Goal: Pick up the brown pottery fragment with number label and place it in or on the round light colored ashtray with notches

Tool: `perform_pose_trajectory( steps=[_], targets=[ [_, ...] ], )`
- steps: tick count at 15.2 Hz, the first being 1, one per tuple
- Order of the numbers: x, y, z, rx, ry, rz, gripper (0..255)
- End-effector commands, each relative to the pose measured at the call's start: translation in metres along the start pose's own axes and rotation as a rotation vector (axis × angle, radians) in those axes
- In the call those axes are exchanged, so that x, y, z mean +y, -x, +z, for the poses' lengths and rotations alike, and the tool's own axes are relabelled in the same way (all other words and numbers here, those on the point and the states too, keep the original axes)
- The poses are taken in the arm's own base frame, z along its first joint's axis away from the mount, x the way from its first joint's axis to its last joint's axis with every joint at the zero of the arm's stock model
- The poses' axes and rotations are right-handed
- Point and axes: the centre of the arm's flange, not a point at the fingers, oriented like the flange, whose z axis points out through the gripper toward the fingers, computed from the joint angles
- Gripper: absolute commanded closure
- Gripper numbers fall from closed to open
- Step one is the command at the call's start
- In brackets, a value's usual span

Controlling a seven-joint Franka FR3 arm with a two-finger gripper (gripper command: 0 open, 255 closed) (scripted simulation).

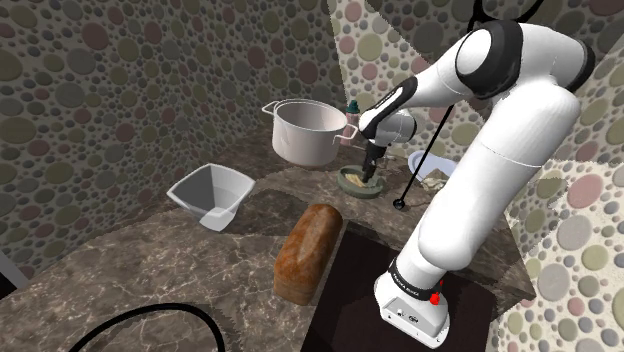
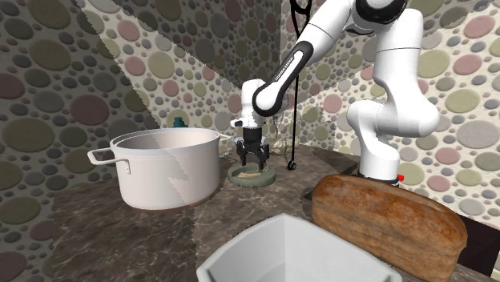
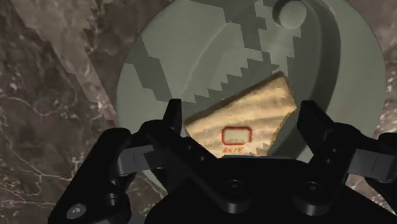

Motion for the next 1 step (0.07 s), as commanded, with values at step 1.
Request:
perform_pose_trajectory(
  steps=[1],
  targets=[
    [0.0087, -0.0083, -0.002, -0.018, 0.014, -0.399, 0]
  ],
)
